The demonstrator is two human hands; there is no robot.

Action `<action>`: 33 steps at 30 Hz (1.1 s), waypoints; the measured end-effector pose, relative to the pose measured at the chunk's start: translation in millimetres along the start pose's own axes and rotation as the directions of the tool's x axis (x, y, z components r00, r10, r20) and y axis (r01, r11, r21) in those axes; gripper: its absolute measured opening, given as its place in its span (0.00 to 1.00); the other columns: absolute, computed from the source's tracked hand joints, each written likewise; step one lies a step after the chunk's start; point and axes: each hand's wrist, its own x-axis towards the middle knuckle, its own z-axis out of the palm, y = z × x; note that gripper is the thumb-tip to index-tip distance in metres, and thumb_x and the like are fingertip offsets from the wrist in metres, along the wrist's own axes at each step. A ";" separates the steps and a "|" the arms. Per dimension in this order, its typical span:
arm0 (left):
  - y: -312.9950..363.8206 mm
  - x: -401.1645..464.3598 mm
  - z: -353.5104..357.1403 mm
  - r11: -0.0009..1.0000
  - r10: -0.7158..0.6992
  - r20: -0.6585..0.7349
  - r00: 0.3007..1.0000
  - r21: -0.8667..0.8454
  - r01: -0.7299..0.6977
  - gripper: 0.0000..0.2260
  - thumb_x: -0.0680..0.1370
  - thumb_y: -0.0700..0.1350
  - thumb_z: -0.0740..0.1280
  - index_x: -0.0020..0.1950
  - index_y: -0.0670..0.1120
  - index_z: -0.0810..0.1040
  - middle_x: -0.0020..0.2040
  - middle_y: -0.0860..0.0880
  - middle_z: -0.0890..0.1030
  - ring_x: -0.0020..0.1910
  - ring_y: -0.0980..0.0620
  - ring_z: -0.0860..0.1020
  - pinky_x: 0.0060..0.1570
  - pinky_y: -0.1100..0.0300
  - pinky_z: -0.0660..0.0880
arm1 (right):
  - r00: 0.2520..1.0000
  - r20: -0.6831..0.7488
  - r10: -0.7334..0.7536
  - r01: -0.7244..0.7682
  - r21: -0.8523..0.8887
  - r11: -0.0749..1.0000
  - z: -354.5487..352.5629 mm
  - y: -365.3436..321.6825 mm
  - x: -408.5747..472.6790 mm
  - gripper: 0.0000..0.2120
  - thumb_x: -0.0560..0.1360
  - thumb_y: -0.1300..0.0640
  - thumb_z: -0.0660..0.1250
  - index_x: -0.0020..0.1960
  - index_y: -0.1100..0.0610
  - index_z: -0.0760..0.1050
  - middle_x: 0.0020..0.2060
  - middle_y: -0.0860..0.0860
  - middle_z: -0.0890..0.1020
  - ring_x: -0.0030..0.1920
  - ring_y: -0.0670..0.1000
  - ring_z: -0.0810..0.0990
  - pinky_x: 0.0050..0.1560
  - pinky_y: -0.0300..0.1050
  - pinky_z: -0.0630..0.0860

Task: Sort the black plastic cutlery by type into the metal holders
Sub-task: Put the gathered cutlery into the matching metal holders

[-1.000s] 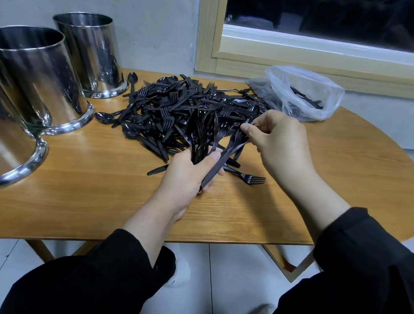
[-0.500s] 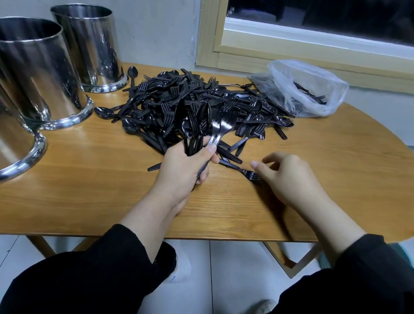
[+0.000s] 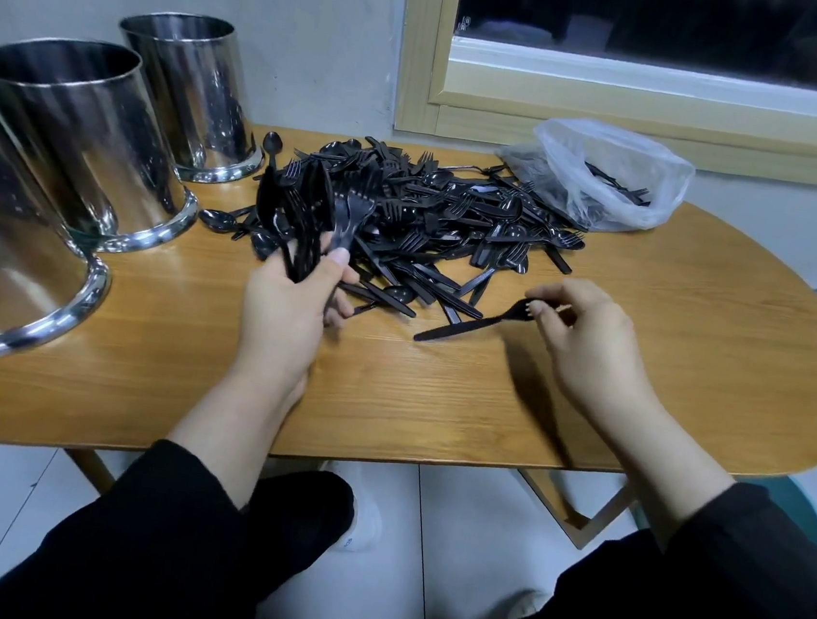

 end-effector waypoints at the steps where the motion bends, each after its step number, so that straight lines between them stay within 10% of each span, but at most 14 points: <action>1: 3.1 1.8 -3.0 1.000 0.014 -0.003 1.000 0.018 -0.014 0.06 0.83 0.41 0.67 0.58 0.49 0.81 0.41 0.49 0.83 0.35 0.53 0.78 0.33 0.59 0.76 | 0.999 -0.017 -0.041 0.042 0.042 0.998 0.2 -2.7 1.8 0.05 0.79 0.59 0.68 0.53 0.53 0.81 0.47 0.45 0.78 0.47 0.50 0.78 0.50 0.43 0.70; 19: -7.6 -21.0 -3.1 0.942 -0.097 0.376 0.922 0.332 -0.036 0.07 0.82 0.44 0.69 0.46 0.43 0.82 0.26 0.50 0.75 0.28 0.54 0.73 0.35 0.62 0.71 | 0.990 -0.089 -0.109 0.130 0.288 0.949 39.9 -57.4 17.4 0.05 0.75 0.56 0.74 0.51 0.52 0.81 0.42 0.45 0.84 0.42 0.45 0.82 0.44 0.37 0.76; 23: -8.5 -18.0 -4.4 0.974 -0.087 0.321 0.943 0.228 0.012 0.05 0.82 0.43 0.69 0.47 0.45 0.82 0.37 0.39 0.81 0.28 0.53 0.70 0.32 0.59 0.70 | 0.986 -0.103 -0.133 0.157 0.274 0.949 48.5 -60.9 21.7 0.07 0.76 0.54 0.73 0.54 0.52 0.82 0.44 0.45 0.84 0.44 0.45 0.81 0.48 0.37 0.75; 33: 14.0 39.3 -27.8 0.999 0.008 0.006 1.000 0.045 -0.009 0.04 0.83 0.43 0.67 0.53 0.50 0.81 0.41 0.50 0.85 0.28 0.52 0.67 0.28 0.62 0.65 | 0.988 0.032 -0.151 0.149 0.073 0.986 60.7 -59.5 49.7 0.09 0.78 0.54 0.71 0.57 0.52 0.81 0.48 0.44 0.82 0.46 0.44 0.79 0.50 0.39 0.74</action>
